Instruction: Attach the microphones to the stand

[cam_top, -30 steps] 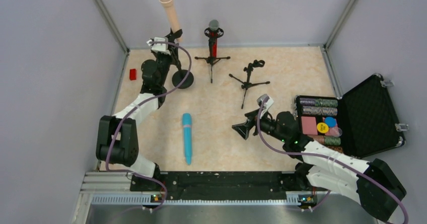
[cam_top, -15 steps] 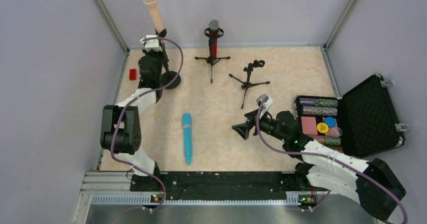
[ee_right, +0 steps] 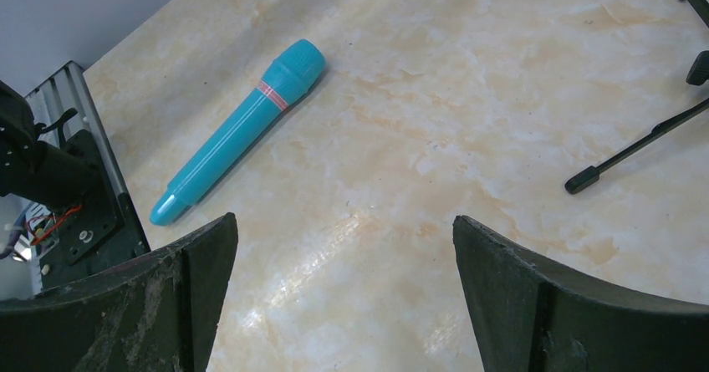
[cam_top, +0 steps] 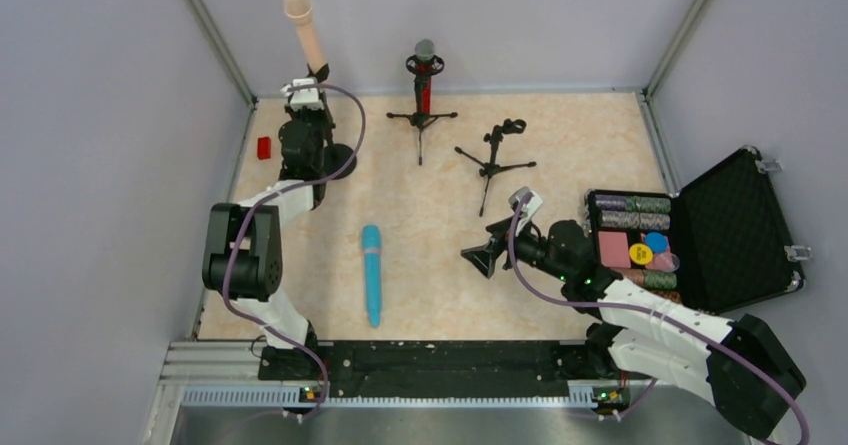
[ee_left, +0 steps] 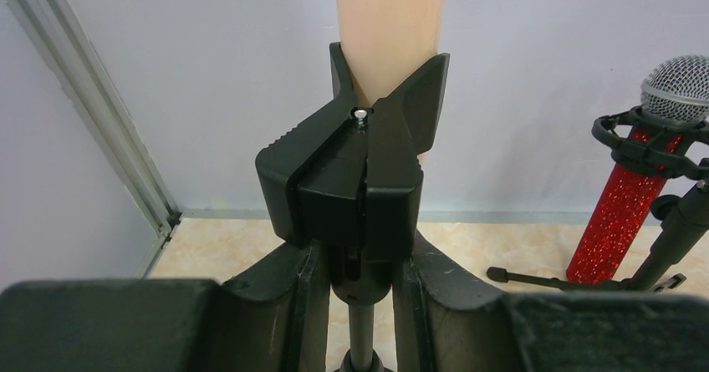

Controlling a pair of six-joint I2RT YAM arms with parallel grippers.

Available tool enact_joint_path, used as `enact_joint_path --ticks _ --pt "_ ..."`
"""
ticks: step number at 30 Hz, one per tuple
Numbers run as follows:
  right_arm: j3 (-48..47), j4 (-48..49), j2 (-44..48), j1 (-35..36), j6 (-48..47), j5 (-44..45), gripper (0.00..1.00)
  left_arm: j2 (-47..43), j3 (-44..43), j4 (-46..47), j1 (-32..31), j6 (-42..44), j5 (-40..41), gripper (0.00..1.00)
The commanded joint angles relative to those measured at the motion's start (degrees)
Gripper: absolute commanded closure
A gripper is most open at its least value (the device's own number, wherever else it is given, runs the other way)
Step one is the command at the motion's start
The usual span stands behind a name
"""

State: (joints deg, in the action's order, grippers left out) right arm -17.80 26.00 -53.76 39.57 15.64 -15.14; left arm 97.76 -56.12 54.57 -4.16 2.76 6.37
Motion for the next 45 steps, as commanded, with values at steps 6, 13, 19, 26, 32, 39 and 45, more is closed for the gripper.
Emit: enact_joint_path --ticks 6,13,19,26,32,39,45 --pt "-1.7 1.1 -0.2 -0.6 -0.6 -1.0 0.03 -1.8 3.5 12.1 0.3 -2.1 1.8 1.0" --pt "-1.5 1.5 -0.3 -0.7 -0.3 -0.5 0.03 -2.3 5.1 12.5 0.3 -2.5 0.9 0.77" --pt "-2.2 1.7 -0.9 -0.6 -0.2 -0.3 0.03 -3.7 7.3 12.8 0.3 -2.5 -0.6 0.52" --pt "-2.3 2.1 -1.4 -0.6 -0.1 -0.5 0.03 -5.9 9.9 12.6 0.3 -4.0 -0.5 0.22" --pt "-1.7 2.8 -1.2 -0.7 0.8 -0.9 0.03 -8.6 12.7 11.7 0.3 -5.6 0.8 0.07" --pt "-1.9 2.9 -1.1 -0.6 1.6 -1.2 0.03 -15.0 18.1 8.7 0.2 -12.7 1.5 0.01" --pt "-2.0 3.0 -1.3 -0.6 2.5 -1.5 0.03 -22.6 21.9 -1.8 0.2 -20.4 -0.8 0.01"
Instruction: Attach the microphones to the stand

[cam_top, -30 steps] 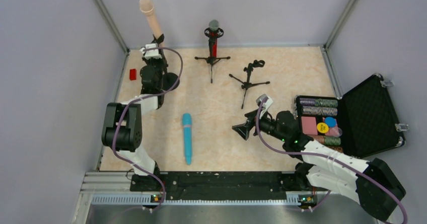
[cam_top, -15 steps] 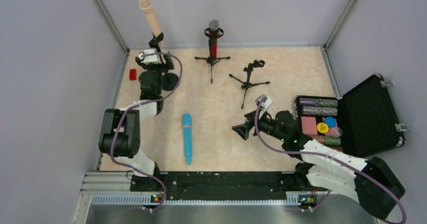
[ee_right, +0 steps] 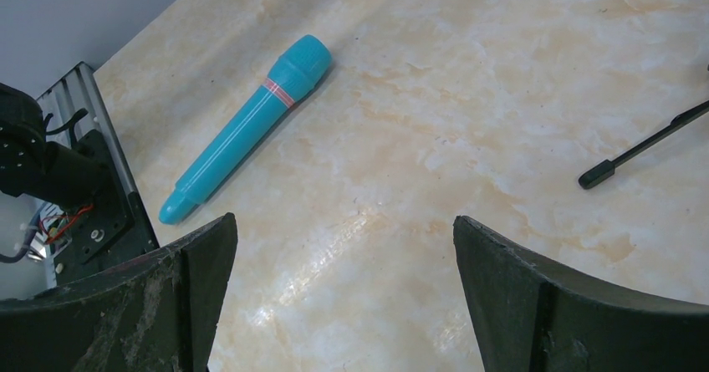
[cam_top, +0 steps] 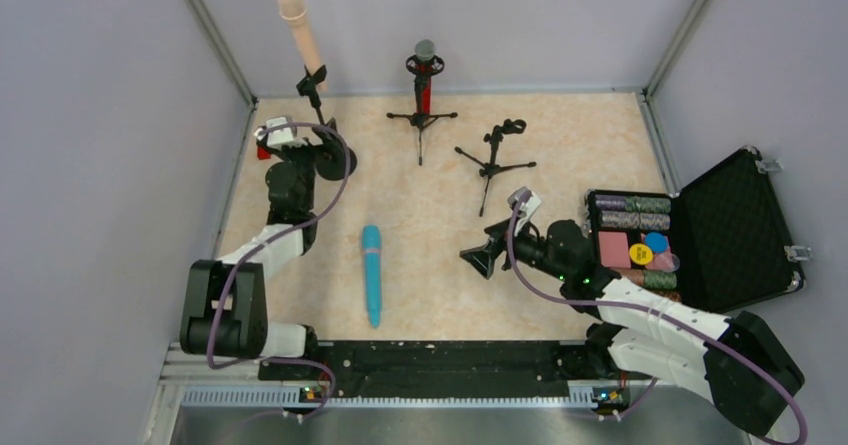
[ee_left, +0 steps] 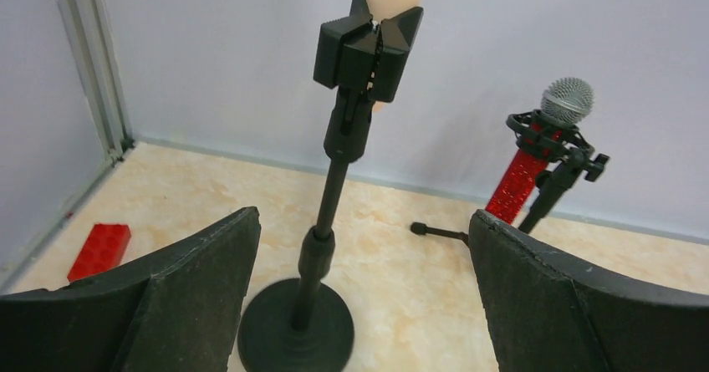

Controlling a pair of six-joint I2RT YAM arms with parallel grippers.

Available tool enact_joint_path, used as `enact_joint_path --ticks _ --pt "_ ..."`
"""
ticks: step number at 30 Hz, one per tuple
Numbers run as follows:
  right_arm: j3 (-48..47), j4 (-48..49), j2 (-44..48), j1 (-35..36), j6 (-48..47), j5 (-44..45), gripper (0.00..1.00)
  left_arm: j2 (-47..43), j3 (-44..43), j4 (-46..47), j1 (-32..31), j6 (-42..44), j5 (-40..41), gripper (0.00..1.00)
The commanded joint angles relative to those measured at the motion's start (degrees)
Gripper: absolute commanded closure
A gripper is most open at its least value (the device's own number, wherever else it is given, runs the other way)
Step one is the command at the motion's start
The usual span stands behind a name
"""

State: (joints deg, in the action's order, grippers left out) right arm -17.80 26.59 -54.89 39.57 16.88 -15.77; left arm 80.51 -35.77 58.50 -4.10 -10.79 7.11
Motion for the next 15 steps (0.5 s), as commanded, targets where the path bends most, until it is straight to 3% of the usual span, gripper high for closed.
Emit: enact_joint_path --ticks 1,9,15 --pt "-2.0 2.6 -0.1 -0.6 1.5 -0.8 0.03 -6.5 2.0 -8.0 0.1 -8.3 -2.4 0.01" --pt "-2.2 3.4 -1.0 -0.7 3.7 -0.9 0.03 -12.0 3.7 -21.4 0.1 -15.2 -11.8 0.01" --pt "-2.3 3.5 -1.0 -1.4 8.5 -0.6 0.03 -13.3 1.9 -30.9 0.1 -17.7 -23.3 0.01"
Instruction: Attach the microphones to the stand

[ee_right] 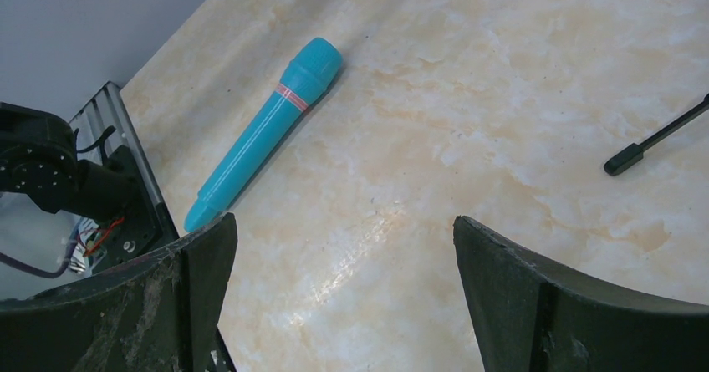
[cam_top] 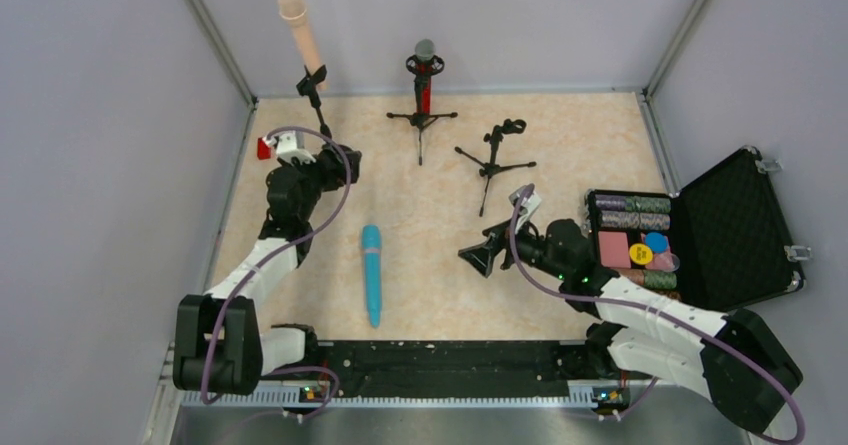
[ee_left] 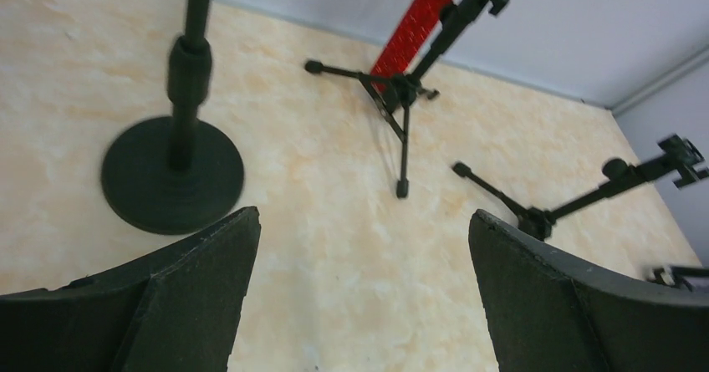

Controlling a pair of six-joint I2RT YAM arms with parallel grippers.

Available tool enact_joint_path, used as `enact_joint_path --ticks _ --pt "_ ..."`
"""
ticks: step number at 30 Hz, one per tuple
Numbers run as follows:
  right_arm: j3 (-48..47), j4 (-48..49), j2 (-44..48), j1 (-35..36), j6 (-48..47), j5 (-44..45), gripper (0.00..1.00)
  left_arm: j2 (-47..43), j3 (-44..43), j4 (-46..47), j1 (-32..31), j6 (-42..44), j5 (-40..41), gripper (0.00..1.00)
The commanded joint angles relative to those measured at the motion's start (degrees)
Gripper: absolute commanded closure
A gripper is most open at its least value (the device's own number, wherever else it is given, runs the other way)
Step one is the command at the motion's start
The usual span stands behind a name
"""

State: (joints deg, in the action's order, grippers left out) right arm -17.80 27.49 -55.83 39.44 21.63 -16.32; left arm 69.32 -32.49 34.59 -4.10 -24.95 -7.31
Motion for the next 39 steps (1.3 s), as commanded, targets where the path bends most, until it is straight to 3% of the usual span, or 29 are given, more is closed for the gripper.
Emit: enact_joint_path --ticks 1,16,26,39 --pt "-2.4 2.3 -0.1 -1.4 4.1 -0.4 0.03 -2.1 -1.6 -8.1 0.1 -3.5 -10.6 0.01" --pt "1.4 2.6 1.4 -17.7 17.4 -11.5 0.02 0.4 -2.8 -14.4 -3.2 2.6 -20.6 0.01" --pt "8.4 8.0 0.9 -28.0 26.0 -16.2 0.02 7.8 -10.6 -17.8 -15.9 12.3 -13.6 0.01" --pt "9.0 5.3 1.2 -29.8 23.6 -16.6 0.02 19.7 -23.9 -14.3 -26.0 20.6 -11.2 0.01"
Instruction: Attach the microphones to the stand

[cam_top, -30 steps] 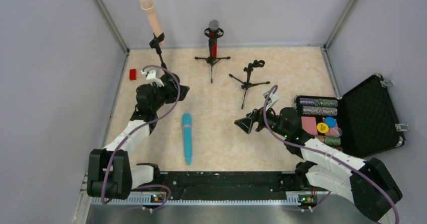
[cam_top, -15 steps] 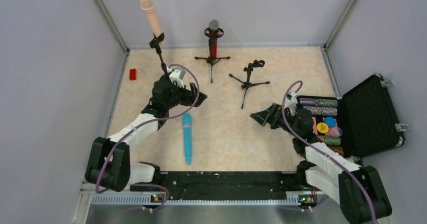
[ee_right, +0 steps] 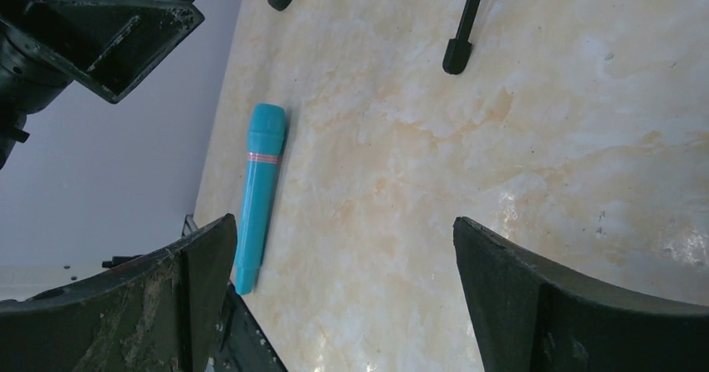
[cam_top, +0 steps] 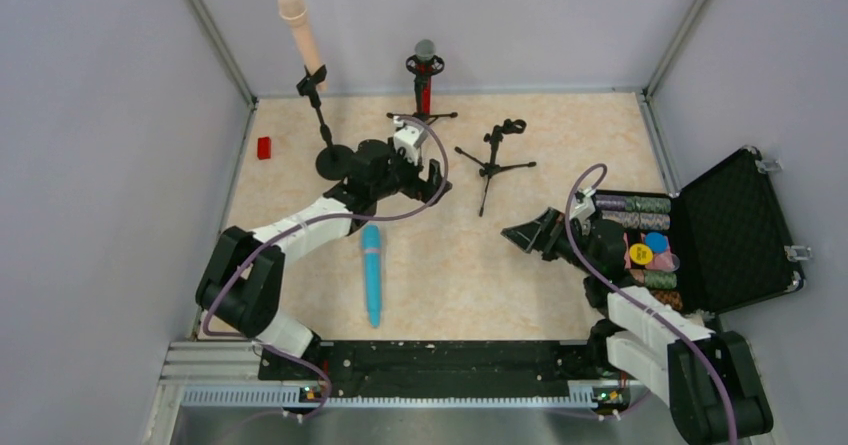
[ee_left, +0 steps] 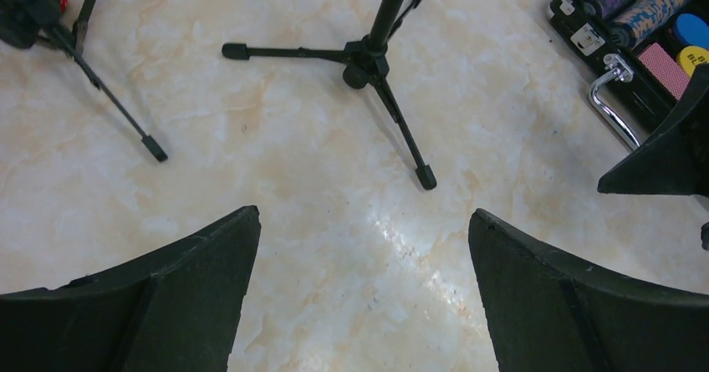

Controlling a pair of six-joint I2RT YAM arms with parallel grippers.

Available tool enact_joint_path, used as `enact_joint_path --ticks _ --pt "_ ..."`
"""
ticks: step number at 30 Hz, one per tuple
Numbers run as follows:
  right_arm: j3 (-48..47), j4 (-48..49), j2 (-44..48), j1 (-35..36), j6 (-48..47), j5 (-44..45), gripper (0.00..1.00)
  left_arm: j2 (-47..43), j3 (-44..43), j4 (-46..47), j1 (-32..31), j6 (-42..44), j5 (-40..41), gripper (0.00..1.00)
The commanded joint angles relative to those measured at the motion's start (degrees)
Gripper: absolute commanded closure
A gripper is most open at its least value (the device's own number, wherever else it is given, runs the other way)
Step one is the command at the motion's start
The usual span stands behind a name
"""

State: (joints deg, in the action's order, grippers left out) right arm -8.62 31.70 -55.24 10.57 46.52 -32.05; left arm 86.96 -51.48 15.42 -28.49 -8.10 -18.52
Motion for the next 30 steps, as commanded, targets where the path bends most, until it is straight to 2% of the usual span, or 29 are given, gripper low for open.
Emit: enact_joint_path --ticks 1,6,12,26,30 --pt "-0.2 0.8 0.6 -1.0 -1.5 -0.9 0.02 2.5 -5.5 5.4 -2.0 4.6 -0.6 0.01" --pt "0.1 0.8 0.8 -1.3 -1.8 -1.7 0.02 6.2 -10.6 9.0 -3.9 10.7 -4.9 0.01" --pt "-0.4 0.5 1.2 -1.7 -1.4 -3.0 0.02 12.1 -20.4 9.0 -4.5 11.8 -8.4 0.01" --pt "-1.6 -3.2 3.5 -4.2 -2.4 -5.4 0.02 29.8 -42.6 4.1 -6.7 16.3 -10.0 0.01" --pt "-1.9 -3.7 3.6 -4.2 -2.7 -5.5 0.02 34.1 -46.6 3.4 -7.1 16.7 -9.1 0.05"
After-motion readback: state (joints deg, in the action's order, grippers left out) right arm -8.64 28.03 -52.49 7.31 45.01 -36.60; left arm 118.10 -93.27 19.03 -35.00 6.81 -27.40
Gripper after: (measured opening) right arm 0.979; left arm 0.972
